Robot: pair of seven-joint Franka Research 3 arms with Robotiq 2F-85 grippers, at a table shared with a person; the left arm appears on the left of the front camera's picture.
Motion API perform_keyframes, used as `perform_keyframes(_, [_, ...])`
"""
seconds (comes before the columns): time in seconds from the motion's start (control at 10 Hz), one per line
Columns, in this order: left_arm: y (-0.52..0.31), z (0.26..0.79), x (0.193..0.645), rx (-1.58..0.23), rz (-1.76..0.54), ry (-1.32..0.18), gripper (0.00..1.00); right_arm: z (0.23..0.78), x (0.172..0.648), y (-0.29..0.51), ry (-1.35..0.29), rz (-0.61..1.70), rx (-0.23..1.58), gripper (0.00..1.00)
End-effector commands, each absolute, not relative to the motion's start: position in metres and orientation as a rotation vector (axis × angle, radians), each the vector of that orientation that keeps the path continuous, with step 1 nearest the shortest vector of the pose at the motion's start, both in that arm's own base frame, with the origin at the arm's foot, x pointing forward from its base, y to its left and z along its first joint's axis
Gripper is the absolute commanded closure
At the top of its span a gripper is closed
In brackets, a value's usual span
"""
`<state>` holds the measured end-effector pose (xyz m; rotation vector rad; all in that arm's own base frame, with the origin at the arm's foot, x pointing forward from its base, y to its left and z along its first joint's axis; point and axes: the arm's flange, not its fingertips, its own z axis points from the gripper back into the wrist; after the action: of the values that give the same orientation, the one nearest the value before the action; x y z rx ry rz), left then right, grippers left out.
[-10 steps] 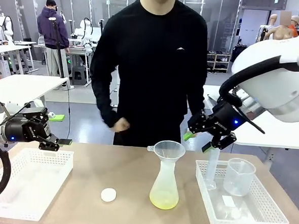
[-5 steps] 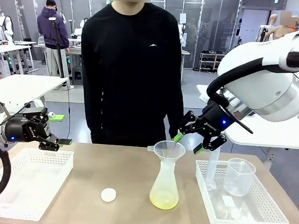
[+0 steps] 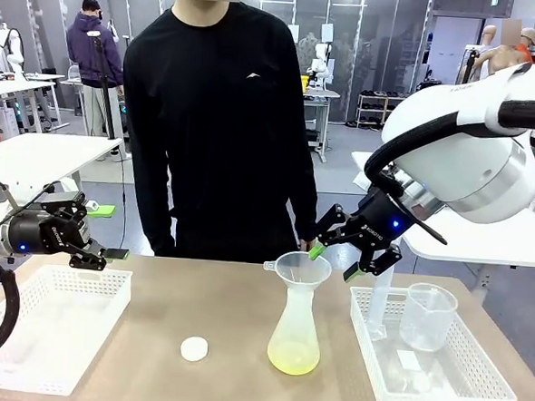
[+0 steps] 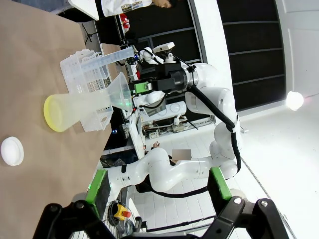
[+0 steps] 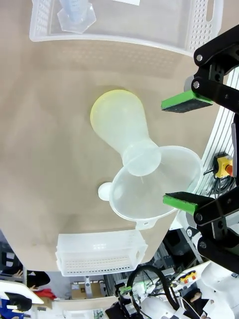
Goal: Prepare the solutions needed for the experiment.
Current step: Once the solution is in the Big flask , pick up the Plastic Funnel and place it back into the right Organizing basket.
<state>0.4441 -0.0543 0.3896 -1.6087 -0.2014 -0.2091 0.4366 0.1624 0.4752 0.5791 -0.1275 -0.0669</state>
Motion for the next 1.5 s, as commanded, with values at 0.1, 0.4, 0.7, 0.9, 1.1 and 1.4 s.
perform_keyframes(0.1, [-0.055,0.391,0.444,-1.614,-0.214,-0.208,0.0,0.467,0.449,0.173,-0.113,-0.129,0.588,0.19])
perform_keyframes(0.4, [-0.055,0.391,0.444,-1.614,-0.214,-0.208,0.0,0.461,0.456,0.173,-0.113,-0.139,0.614,0.19])
perform_keyframes(0.7, [-0.055,0.391,0.444,-1.614,-0.214,-0.208,0.0,0.457,0.454,0.175,-0.092,-0.14,0.607,0.36])
perform_keyframes(0.9, [-0.055,0.391,0.444,-1.614,-0.214,-0.208,0.0,0.456,0.452,0.176,-0.089,-0.137,0.616,0.42])
perform_keyframes(1.1, [-0.055,0.391,0.444,-1.614,-0.214,-0.208,0.0,0.456,0.448,0.177,-0.087,-0.133,0.607,0.6])
perform_keyframes(1.4, [-0.055,0.391,0.444,-1.614,-0.214,-0.208,0.0,0.456,0.446,0.177,-0.09,-0.133,0.61,1.0])
